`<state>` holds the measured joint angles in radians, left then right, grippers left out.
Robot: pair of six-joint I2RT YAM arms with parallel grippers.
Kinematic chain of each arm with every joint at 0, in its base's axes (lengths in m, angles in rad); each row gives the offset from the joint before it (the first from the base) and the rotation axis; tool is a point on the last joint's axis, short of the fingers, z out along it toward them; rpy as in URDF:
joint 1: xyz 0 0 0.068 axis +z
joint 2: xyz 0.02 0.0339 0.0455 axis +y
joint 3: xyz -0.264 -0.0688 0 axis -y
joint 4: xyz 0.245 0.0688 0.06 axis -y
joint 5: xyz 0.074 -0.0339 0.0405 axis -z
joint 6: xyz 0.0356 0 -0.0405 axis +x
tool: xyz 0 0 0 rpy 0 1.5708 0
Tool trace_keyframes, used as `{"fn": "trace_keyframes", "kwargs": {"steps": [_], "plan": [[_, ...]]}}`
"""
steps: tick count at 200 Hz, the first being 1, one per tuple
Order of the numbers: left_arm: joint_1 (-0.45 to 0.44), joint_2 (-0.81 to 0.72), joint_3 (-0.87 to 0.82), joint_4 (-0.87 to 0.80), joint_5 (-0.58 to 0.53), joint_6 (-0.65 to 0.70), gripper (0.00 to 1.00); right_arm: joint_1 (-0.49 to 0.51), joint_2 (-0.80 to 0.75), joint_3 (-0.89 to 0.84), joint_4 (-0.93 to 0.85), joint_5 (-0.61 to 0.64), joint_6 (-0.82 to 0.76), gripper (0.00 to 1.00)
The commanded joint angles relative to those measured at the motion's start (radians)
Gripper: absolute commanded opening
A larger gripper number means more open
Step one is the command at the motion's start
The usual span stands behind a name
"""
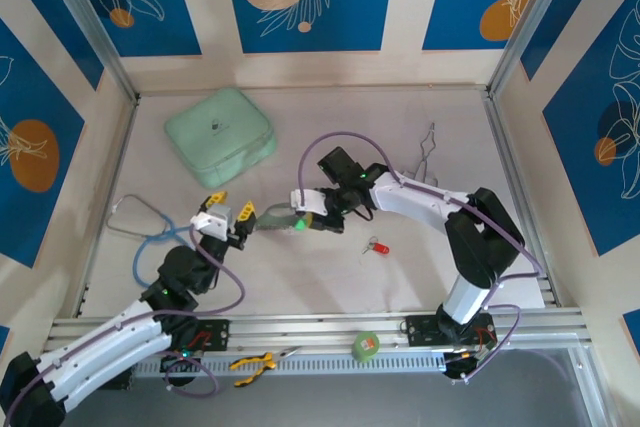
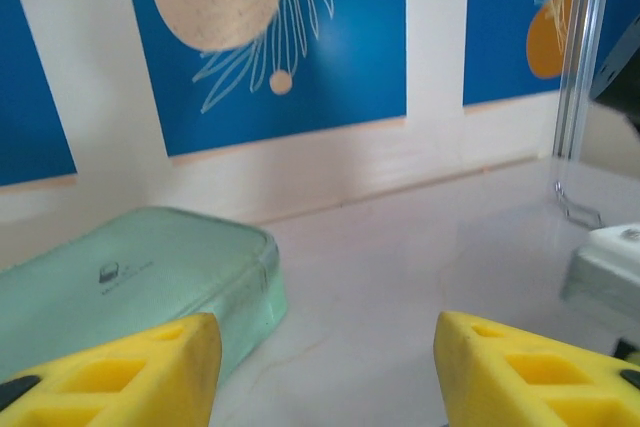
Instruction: Put the keys on the keyring
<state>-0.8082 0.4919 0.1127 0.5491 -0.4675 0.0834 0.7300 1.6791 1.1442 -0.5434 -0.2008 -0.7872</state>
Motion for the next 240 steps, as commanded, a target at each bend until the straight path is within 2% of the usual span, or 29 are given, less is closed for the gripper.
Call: {"fn": "trace_keyframes", "kwargs": {"steps": [1, 29, 36, 58, 76, 96, 112, 139, 159, 169, 185, 198, 216, 232, 240], "plan": [[-0.004, 0.062, -0.001, 0.083, 0.028, -0.019, 0.58, -0.014, -0.052, -0.022, -0.214, 0.053, -0.059, 0.00], [-0.003, 0.137, 0.013, 0.123, 0.048, -0.015, 0.59, -0.036, -0.046, -0.047, -0.293, 0.179, -0.080, 0.06], [-0.004, 0.151, 0.013, 0.134, 0.049, -0.016, 0.59, -0.041, -0.042, -0.050, -0.296, 0.205, -0.083, 0.10], [-0.002, 0.181, 0.021, 0.148, 0.060, -0.021, 0.60, -0.062, -0.025, -0.051, -0.292, 0.289, -0.081, 0.33], [-0.002, 0.190, 0.037, 0.121, 0.078, -0.028, 0.61, -0.090, -0.029, -0.035, -0.305, 0.315, -0.074, 0.40], [-0.002, 0.190, 0.066, 0.050, 0.085, -0.057, 0.69, -0.124, -0.095, -0.031, -0.286, 0.283, -0.047, 0.42], [0.001, 0.204, 0.112, -0.053, 0.080, -0.109, 0.76, -0.134, -0.204, -0.056, -0.189, 0.232, 0.026, 0.42], [0.006, 0.273, 0.206, -0.225, 0.091, -0.181, 0.81, -0.135, -0.480, -0.244, 0.207, 0.198, 0.307, 0.42], [0.007, 0.331, 0.231, -0.238, 0.120, -0.219, 0.87, -0.147, -0.654, -0.430, 0.492, 0.224, 0.567, 0.41], [0.011, 0.358, 0.240, -0.236, 0.130, -0.238, 0.89, -0.162, -0.707, -0.499, 0.572, 0.265, 0.743, 0.36], [0.017, 0.405, 0.257, -0.241, 0.146, -0.262, 0.89, -0.202, -0.760, -0.538, 0.557, 0.278, 0.984, 0.34], [0.020, 0.446, 0.273, -0.257, 0.162, -0.287, 0.89, -0.220, -0.765, -0.550, 0.520, 0.266, 1.122, 0.34], [0.021, 0.501, 0.300, -0.298, 0.196, -0.337, 0.89, -0.201, -0.745, -0.563, 0.452, 0.343, 1.295, 0.27], [0.022, 0.544, 0.322, -0.352, 0.239, -0.388, 0.86, -0.168, -0.730, -0.569, 0.375, 0.403, 1.420, 0.27], [0.021, 0.562, 0.335, -0.387, 0.272, -0.411, 0.83, -0.161, -0.726, -0.573, 0.352, 0.384, 1.466, 0.31]]}}
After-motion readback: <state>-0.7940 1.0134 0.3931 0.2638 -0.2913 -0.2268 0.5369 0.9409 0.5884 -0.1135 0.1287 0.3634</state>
